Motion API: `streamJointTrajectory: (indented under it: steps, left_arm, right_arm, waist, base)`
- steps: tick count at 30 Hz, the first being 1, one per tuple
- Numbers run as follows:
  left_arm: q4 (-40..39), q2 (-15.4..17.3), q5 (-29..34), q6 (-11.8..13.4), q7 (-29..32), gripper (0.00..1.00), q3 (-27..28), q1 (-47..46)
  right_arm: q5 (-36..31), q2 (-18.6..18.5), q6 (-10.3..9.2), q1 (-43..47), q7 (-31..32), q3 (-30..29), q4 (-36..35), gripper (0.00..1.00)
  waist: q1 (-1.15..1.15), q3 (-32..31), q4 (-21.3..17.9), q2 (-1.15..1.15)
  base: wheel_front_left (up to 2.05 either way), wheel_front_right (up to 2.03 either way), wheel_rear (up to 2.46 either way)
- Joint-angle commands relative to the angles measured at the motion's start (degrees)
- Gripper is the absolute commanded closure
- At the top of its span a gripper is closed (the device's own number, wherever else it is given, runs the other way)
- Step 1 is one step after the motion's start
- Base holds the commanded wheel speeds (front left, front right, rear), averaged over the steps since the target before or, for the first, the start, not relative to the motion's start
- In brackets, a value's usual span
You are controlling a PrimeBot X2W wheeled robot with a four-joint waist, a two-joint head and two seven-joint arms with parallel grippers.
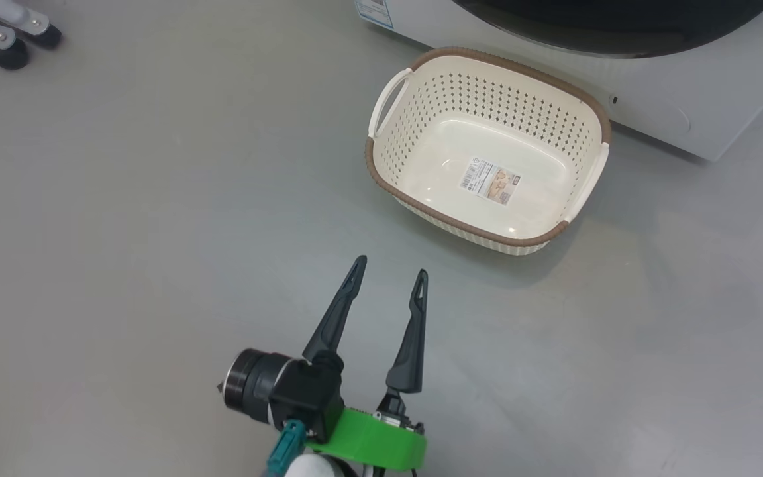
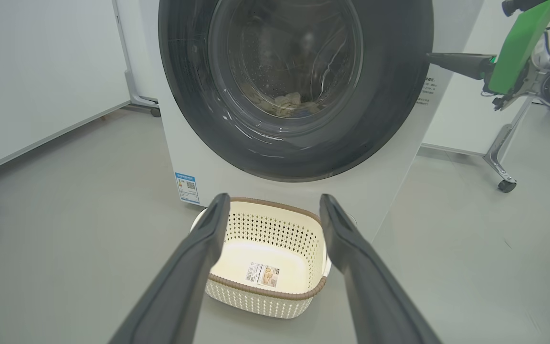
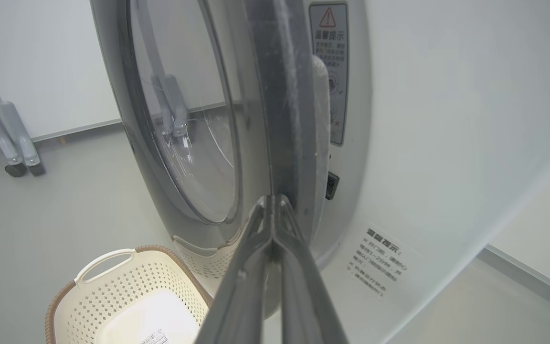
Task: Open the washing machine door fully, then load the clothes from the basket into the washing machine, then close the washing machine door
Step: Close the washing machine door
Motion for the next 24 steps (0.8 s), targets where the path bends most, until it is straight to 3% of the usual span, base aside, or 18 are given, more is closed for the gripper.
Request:
streamJointTrajectory:
  steps: [1,7,11,16,24]
  left_arm:
    - [-2.04,0.35,-0.62,3.61,-0.39,0.0,1.26,-1.47]
    - [-1.9,0.35,-1.14,4.68,-0.39,0.0,0.42,-2.3]
    - [-1.11,0.35,-1.6,4.58,-0.39,0.0,0.38,-2.94]
    - [0.94,0.35,-2.19,3.28,-0.39,0.0,0.15,-4.06]
    - [4.69,0.35,-1.61,1.57,-0.39,0.0,2.2,-5.11]
  right_arm:
    - [0.78,-0.9,0.2,-1.64,-0.61,0.57,-1.01,1.0]
    - [4.56,-1.37,0.2,-2.24,-0.74,3.32,-2.43,1.0]
    - [7.29,-2.04,0.2,-0.09,-0.78,1.81,-6.58,1.0]
    - [8.12,-2.88,0.2,7.03,-0.79,-5.23,-13.06,1.0]
    - [4.13,1.67,0.2,23.01,-0.79,-16.92,-24.11,1.0]
  waist:
    - [-0.01,0.19,0.01,0.0]
    - [-0.01,0.46,-0.05,0.0]
    - [-0.01,-0.26,-0.22,0.0]
    - [-0.01,-2.24,-0.95,0.0]
    - [-0.01,-5.88,-8.28,0.0]
  base:
    - [-0.05,-0.05,-0.05]
    - [-0.01,-0.01,-0.01]
    - [0.0,0.0,0.0]
    - [0.0,0.0,0.0]
    - [0.0,0.0,0.0]
